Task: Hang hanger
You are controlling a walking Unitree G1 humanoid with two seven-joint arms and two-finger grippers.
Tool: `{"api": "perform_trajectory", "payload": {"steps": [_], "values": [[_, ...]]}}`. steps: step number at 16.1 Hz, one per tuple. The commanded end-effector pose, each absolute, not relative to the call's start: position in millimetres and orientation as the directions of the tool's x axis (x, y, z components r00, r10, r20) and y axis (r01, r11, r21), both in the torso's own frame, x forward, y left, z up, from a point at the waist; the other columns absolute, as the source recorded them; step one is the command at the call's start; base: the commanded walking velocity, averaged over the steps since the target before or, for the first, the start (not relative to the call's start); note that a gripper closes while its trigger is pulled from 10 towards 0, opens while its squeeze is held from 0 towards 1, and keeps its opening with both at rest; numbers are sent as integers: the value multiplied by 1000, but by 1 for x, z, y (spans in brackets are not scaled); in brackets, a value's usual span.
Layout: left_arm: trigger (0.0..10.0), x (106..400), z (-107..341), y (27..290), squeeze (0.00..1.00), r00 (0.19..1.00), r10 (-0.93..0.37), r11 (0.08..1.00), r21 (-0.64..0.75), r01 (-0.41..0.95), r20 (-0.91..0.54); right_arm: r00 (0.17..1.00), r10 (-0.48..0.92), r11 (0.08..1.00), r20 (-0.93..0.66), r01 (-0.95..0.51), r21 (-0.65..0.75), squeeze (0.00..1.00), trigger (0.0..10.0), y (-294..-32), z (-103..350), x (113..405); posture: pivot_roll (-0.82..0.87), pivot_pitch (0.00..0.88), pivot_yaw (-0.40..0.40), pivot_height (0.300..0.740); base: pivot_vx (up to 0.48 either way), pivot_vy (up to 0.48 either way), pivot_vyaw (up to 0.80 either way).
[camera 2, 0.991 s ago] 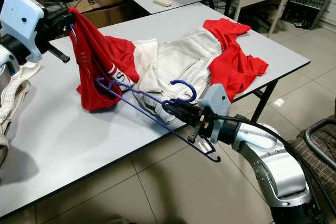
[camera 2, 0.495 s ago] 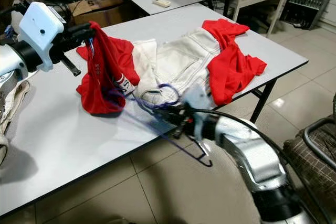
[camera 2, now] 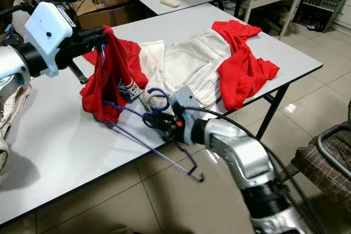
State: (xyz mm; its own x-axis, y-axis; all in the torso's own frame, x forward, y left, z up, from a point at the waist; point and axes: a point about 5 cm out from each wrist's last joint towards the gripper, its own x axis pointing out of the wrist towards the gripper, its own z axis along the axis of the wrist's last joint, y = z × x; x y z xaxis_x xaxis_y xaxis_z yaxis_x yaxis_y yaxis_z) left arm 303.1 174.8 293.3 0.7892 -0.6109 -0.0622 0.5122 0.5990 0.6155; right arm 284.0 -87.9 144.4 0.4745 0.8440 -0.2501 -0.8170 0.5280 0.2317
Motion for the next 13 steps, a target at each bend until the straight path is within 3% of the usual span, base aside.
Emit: {"api": "perform_trajectory", "payload": {"steps": [1,5,8,13], "values": [[0,300,305,177,0,791,-611,595,635,492,-40,488,832,550,-265,-790,271,0,10000,-90,144,287,-55,0,63,740,0,0,0],[0,300,309,181,0,813,-582,617,641,457,-18,572,758,643,-313,-578,503,0,10000,-98,123,294,-57,0,60,740,0,0,0],[0,301,310,187,0,823,-567,630,638,442,-10,616,750,578,-242,-433,691,0,10000,-102,123,298,-60,0,62,740,0,0,0],[0,301,308,205,0,852,-524,662,628,410,-3,682,708,456,-183,-244,856,0,10000,-114,125,307,-67,0,65,740,0,0,0]]}}
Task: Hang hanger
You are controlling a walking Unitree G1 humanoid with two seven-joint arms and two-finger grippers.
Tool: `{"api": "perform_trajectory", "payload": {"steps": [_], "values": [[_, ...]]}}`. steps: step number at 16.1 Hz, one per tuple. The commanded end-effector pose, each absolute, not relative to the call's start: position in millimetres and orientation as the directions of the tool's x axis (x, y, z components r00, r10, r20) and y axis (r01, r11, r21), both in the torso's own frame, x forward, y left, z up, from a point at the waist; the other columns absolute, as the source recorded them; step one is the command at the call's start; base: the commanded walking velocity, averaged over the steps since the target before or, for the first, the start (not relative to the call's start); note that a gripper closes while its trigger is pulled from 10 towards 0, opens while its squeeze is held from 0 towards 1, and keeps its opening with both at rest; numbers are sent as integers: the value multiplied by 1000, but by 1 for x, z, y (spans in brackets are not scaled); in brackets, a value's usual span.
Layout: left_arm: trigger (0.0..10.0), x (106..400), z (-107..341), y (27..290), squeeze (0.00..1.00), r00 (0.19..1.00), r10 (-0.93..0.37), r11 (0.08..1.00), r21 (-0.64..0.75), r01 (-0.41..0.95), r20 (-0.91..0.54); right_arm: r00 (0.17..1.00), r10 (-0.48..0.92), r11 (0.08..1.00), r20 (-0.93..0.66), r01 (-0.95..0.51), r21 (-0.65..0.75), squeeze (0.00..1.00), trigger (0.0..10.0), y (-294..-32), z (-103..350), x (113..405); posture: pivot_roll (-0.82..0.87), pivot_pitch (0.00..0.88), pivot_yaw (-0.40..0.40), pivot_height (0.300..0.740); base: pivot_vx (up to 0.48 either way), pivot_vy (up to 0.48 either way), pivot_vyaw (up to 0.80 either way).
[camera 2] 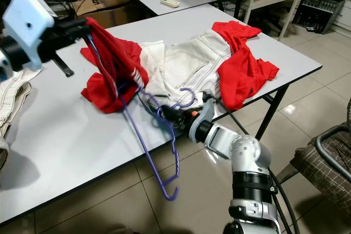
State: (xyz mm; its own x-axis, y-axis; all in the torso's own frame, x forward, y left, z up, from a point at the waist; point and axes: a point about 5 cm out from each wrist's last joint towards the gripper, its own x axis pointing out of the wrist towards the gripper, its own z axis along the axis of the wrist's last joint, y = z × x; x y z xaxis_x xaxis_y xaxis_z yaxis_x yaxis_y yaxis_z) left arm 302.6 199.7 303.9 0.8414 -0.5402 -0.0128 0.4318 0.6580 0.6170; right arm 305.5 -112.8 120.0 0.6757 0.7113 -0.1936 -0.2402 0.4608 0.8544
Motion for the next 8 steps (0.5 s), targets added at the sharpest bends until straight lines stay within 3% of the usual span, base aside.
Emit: {"api": "perform_trajectory", "payload": {"steps": [1,3,5,6,8], "values": [[0,302,308,211,0,869,-494,698,612,372,36,709,685,436,-167,-215,874,0,10000,-120,130,313,-66,0,63,740,0,0,0],[0,306,309,220,0,897,-432,759,577,303,98,739,657,437,-149,-212,874,0,10000,-128,139,321,-64,0,61,740,0,0,0],[0,312,306,241,0,947,-291,817,551,171,137,804,589,482,-83,-267,834,0,10000,-142,168,339,-64,0,61,740,0,0,0],[0,313,317,259,0,962,-150,874,486,20,229,842,530,475,106,-397,785,0,10000,-154,217,351,-64,0,58,740,0,0,0],[0,310,316,289,0,964,57,927,344,-148,261,791,550,409,267,-534,740,0,10000,-156,260,349,-67,0,53,740,0,0,0]]}}
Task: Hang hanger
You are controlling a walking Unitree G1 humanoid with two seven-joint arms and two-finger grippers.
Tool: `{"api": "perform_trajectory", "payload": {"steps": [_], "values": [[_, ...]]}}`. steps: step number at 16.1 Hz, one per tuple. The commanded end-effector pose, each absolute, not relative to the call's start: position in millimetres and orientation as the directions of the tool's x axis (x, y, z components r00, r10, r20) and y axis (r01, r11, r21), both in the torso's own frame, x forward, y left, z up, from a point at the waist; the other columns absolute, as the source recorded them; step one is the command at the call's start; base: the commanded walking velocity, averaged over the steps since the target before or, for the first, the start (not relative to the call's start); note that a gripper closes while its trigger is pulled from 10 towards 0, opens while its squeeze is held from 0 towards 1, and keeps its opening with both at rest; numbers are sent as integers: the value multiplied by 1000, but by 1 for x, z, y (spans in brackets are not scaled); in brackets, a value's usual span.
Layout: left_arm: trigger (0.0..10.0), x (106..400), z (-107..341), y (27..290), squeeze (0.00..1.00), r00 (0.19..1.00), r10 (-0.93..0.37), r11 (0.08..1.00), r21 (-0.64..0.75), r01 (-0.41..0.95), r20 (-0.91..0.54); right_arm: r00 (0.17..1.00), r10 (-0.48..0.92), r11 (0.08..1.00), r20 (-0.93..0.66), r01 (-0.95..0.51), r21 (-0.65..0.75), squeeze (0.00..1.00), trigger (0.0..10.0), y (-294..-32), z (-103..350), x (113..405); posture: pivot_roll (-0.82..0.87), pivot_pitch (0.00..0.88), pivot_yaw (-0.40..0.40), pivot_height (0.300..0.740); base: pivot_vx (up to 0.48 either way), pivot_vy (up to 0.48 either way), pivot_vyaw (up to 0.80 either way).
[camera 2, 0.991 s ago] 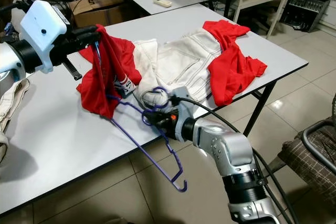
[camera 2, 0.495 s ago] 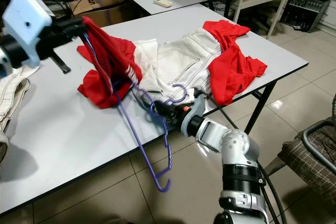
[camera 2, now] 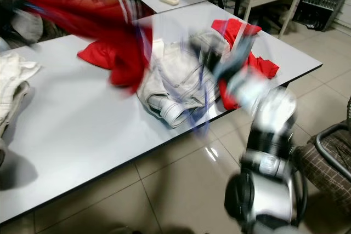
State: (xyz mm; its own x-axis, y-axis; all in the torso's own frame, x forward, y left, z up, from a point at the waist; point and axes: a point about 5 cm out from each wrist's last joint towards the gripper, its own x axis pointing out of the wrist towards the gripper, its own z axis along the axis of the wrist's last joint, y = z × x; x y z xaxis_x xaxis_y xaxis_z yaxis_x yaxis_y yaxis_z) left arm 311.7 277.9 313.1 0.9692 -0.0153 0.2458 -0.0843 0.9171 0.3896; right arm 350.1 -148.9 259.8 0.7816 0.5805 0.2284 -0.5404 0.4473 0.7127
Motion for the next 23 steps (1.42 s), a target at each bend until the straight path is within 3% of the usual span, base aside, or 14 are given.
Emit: {"api": "perform_trajectory", "payload": {"steps": [1,2,4,6,9,11,13,15,16,17,19,20,22,23], "values": [[0,307,286,301,0,989,97,908,397,-134,111,779,622,539,85,-505,674,0,10000,-148,235,344,-66,0,50,740,0,0,0],[0,303,259,301,0,997,81,910,409,-67,-16,767,637,625,-73,-459,631,0,10000,-143,205,339,-60,0,43,740,0,0,0],[0,296,231,296,0,988,55,910,414,8,-141,749,638,666,-178,-421,615,0,10000,-141,180,332,-58,0,40,740,0,0,0],[0,281,204,272,0,954,-76,903,385,190,-292,749,628,670,-213,-382,637,0,10000,-144,169,326,-56,0,34,740,0,0,0],[0,276,201,251,0,898,-218,883,315,348,-382,749,637,655,-184,-400,641,0,10000,-144,174,326,-55,0,38,740,0,0,0],[0,271,192,251,0,872,-221,872,311,377,-438,739,651,658,-171,-437,613,0,10000,-142,176,324,-56,0,41,740,0,0,0],[0,271,194,253,0,898,-167,879,352,323,-406,753,658,556,28,-510,656,0,10000,-144,201,323,-58,0,41,740,0,0,0],[0,267,183,261,0,875,-115,863,388,322,-470,761,639,660,-112,-467,589,0,10000,-150,184,321,-58,0,41,740,0,0,0],[3686,265,178,265,0,866,-92,859,400,319,-492,761,639,652,-109,-461,601,0,10000,-150,181,320,-56,0,38,740,0,0,0],[10000,261,174,269,0,862,-69,865,401,303,-501,761,644,619,-73,-463,634,0,10000,-151,182,318,-55,0,36,740,0,0,0],[10000,260,171,265,0,871,-145,902,299,311,-470,759,647,615,-74,-462,639,0,10000,-151,177,314,-53,0,34,740,0,0,0],[10000,259,172,261,1000,873,-202,889,290,353,-445,757,648,615,-78,-460,640,0,10000,-150,175,313,-53,0,34,740,0,0,0],[10000,250,171,256,1000,829,-301,830,298,471,-472,753,654,613,-76,-468,636,0,10000,-150,175,312,-53,0,34,740,0,0,0],[10000,240,167,251,1000,750,-394,725,323,609,-531,751,657,609,-67,-477,634,0,10000,-149,176,312,-53,0,35,740,0,0,0]]}}
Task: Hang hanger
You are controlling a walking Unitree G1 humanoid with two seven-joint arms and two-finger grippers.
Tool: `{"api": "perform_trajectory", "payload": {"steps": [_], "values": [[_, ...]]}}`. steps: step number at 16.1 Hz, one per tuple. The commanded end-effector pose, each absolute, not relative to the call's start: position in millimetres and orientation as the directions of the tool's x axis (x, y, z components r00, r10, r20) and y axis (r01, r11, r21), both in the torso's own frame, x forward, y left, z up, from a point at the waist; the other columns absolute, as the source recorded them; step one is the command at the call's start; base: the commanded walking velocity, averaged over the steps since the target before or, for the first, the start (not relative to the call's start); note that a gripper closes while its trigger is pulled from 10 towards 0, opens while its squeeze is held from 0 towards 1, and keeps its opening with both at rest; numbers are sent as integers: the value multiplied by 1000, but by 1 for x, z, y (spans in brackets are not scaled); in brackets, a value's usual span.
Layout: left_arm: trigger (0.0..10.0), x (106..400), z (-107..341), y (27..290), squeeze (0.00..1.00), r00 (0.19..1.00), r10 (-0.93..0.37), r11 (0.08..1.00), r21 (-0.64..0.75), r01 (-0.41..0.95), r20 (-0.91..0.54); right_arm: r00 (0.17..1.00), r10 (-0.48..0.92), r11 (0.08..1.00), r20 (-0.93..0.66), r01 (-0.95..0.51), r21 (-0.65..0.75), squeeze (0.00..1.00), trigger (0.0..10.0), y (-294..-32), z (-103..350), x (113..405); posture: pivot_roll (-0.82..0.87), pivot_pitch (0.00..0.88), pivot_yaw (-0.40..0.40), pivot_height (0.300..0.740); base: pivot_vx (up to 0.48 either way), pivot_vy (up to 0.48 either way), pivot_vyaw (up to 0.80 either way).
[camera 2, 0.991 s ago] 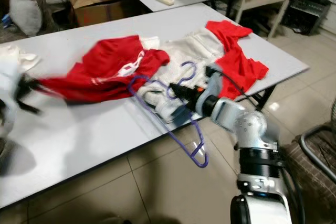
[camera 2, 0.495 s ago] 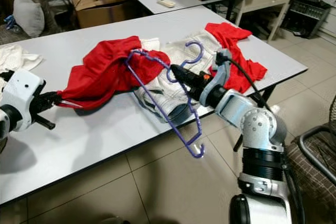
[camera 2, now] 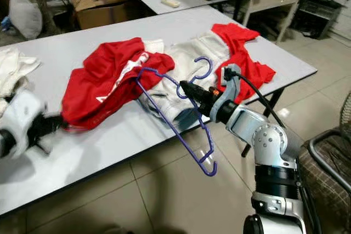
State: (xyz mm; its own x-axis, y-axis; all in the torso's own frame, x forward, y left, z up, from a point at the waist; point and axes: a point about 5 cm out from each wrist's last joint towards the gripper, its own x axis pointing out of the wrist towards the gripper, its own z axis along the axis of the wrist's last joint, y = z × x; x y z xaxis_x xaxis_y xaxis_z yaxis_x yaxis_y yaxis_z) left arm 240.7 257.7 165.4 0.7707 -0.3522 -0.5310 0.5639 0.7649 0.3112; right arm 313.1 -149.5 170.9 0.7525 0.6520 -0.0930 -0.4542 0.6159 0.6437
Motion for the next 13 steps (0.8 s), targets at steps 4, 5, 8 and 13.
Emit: {"api": "perform_trajectory", "payload": {"steps": [4,5,8,13], "values": [[10000,226,161,225,1000,600,-617,648,105,754,-509,740,671,597,-48,-500,628,0,10000,-145,179,311,-54,0,44,740,0,0,0],[10000,237,166,208,1000,646,-686,673,44,738,-334,737,675,592,-41,-508,626,0,10000,-144,180,309,-55,0,45,740,0,0,0],[10000,259,165,195,1000,735,-641,737,91,670,-221,732,681,586,-33,-517,624,0,10000,-142,182,308,-60,0,51,740,0,0,0],[10000,296,125,195,0,841,-441,756,376,536,-313,739,674,576,5,-529,624,0,10000,-143,187,308,-66,0,70,740,0,0,0]]}}
